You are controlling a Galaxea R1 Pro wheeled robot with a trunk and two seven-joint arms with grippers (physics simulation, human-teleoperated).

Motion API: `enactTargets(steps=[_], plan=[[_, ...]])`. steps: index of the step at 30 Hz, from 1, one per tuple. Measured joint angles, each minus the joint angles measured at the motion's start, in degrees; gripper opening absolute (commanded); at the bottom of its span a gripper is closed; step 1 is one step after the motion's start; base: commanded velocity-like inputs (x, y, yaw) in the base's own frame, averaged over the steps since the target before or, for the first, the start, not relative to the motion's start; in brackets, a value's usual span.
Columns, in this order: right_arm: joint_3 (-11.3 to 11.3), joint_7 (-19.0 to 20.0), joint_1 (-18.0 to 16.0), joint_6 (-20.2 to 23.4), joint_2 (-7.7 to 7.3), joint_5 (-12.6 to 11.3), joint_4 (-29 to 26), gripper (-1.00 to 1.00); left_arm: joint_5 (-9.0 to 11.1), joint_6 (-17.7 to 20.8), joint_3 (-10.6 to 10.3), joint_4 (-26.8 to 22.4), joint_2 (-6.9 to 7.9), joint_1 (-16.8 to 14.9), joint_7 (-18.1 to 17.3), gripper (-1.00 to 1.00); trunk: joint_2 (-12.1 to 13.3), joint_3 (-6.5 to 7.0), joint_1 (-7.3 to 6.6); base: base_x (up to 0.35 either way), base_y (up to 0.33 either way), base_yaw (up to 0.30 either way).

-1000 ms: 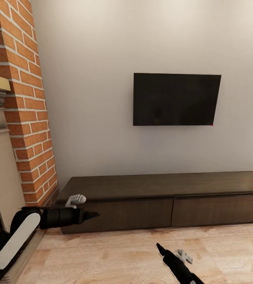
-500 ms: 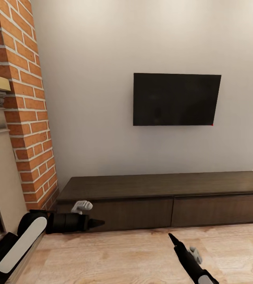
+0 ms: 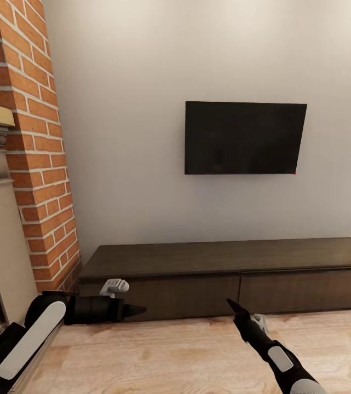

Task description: Place each of the two pumpkins and all three candles from the living room inside a cabinet in the living room (use any cabinet), then make sure every cabinet is closed, and position the cauldron so it is next to a table in the living room.

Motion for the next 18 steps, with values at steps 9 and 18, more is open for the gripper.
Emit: enactTargets(steps=[9, 18], plan=[[-0.2, -3.2, -0.8, -0.1, 0.24, -0.9, 0.2, 1.0, 0.0, 0.0, 0.1, 0.0, 0.0, 0.0, 0.0, 1.0, 0.0, 0.0, 0.0, 0.0, 0.0, 0.0], [-0.1, -3.3, -0.8, -1.7, 0.01, -7.1, 1.3, 1.0, 0.0, 0.0, 0.1, 0.0, 0.0, 0.0, 0.0, 1.0, 0.0, 0.0, 0.0, 0.0, 0.0, 0.0]])
